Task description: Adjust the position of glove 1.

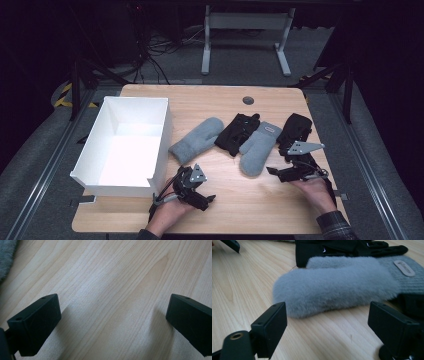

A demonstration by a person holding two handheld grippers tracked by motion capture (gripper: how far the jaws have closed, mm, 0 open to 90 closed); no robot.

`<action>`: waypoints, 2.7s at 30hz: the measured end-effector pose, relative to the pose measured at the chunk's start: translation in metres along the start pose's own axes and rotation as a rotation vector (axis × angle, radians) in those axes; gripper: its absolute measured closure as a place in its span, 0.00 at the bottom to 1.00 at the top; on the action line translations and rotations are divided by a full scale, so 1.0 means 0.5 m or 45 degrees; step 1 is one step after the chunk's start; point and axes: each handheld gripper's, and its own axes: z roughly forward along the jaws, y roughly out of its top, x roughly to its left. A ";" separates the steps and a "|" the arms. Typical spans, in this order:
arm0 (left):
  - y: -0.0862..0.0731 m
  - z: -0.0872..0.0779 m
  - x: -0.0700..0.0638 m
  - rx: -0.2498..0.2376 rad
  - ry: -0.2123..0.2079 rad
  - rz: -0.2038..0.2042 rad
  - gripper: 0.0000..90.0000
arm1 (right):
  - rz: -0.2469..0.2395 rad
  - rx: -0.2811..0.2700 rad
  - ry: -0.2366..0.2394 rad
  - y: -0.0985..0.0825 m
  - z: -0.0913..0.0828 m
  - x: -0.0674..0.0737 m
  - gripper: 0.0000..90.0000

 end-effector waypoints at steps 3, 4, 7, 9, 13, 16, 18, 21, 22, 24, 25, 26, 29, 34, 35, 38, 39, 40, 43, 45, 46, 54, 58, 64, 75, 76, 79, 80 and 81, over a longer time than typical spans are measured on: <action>0.000 0.000 0.000 0.000 0.000 0.000 0.00 | -0.006 0.002 0.014 0.012 0.015 -0.001 0.19; 0.000 0.000 -0.001 0.001 0.003 -0.004 0.00 | -0.013 0.002 0.019 0.021 0.025 -0.002 0.19; -0.002 -0.002 -0.002 0.001 0.008 -0.011 0.00 | -0.020 -0.006 0.026 0.033 0.037 -0.004 0.19; -0.003 -0.003 -0.001 -0.001 0.009 -0.010 0.00 | -0.016 -0.011 0.034 0.038 0.041 -0.005 0.20; -0.004 -0.004 -0.002 0.001 0.009 -0.017 0.01 | -0.017 0.004 0.048 0.049 0.065 -0.011 0.20; -0.004 -0.004 -0.002 0.000 0.009 -0.017 0.01 | -0.018 0.017 0.050 0.051 0.080 -0.017 0.21; -0.005 -0.004 -0.001 -0.003 0.005 -0.011 0.01 | -0.020 0.023 0.053 0.049 0.089 -0.021 0.23; -0.006 -0.005 -0.001 -0.005 0.003 -0.009 0.01 | -0.026 0.031 0.061 0.045 0.099 -0.026 0.27; -0.006 -0.005 -0.001 -0.004 0.003 -0.009 0.01 | -0.039 0.053 0.062 0.041 0.105 -0.028 0.32; -0.005 -0.005 -0.001 -0.002 0.003 -0.009 0.01 | -0.041 0.065 0.062 0.039 0.107 -0.028 0.36; -0.006 -0.005 -0.001 -0.004 0.003 -0.009 0.01 | -0.039 0.072 0.061 0.037 0.109 -0.030 0.41; -0.006 -0.005 -0.001 0.000 0.004 -0.011 0.01 | -0.036 0.068 0.067 0.036 0.110 -0.031 0.47; -0.006 -0.006 -0.003 -0.004 0.011 -0.019 0.01 | -0.047 0.063 0.074 0.036 0.107 -0.035 0.70; -0.009 -0.009 -0.007 -0.003 0.019 -0.016 0.02 | -0.035 0.030 0.062 0.041 0.096 -0.037 0.90; -0.009 -0.009 -0.007 -0.003 0.019 -0.016 0.02 | -0.035 0.030 0.062 0.041 0.096 -0.037 0.90; -0.011 -0.011 -0.009 -0.003 0.021 -0.017 0.02 | -0.036 -0.004 0.055 0.050 0.080 -0.033 0.93; -0.012 -0.012 -0.011 -0.002 0.020 -0.022 0.02 | -0.035 -0.026 0.066 0.054 0.072 -0.029 0.93; -0.013 -0.011 -0.012 -0.006 0.021 -0.030 0.02 | -0.041 -0.049 0.075 0.061 0.061 -0.018 0.94; -0.013 -0.011 -0.012 -0.006 0.021 -0.030 0.02 | -0.048 -0.065 0.091 0.065 0.051 -0.007 0.94; -0.013 -0.012 -0.011 -0.003 0.021 -0.024 0.02 | -0.061 -0.080 0.124 0.068 0.035 0.022 0.94; -0.013 -0.012 -0.011 -0.003 0.021 -0.024 0.02 | -0.061 -0.080 0.124 0.068 0.035 0.022 0.94; -0.013 -0.012 -0.010 0.000 0.012 -0.024 0.02 | -0.086 -0.076 0.183 0.057 0.016 0.102 0.94; -0.012 -0.012 -0.010 0.001 0.014 -0.024 0.02 | -0.091 -0.066 0.232 0.050 0.024 0.139 0.94; -0.012 -0.012 -0.010 0.003 0.013 -0.020 0.02 | -0.113 -0.006 0.303 0.043 0.051 0.172 0.84; -0.007 -0.031 -0.017 0.001 0.031 -0.030 0.22 | -0.066 -0.077 0.271 0.055 0.025 0.129 0.66; -0.002 -0.039 -0.022 -0.034 0.013 -0.031 0.33 | -0.055 -0.086 0.242 0.056 0.018 0.110 0.76; 0.006 -0.051 -0.028 -0.072 -0.035 -0.042 0.53 | -0.051 -0.093 0.201 0.059 0.013 0.085 0.86; 0.009 -0.054 -0.030 -0.080 -0.051 -0.043 0.65 | -0.043 -0.097 0.182 0.061 0.012 0.069 0.92; 0.013 -0.056 -0.033 -0.087 -0.082 -0.050 0.73 | -0.041 -0.097 0.166 0.062 0.012 0.059 0.94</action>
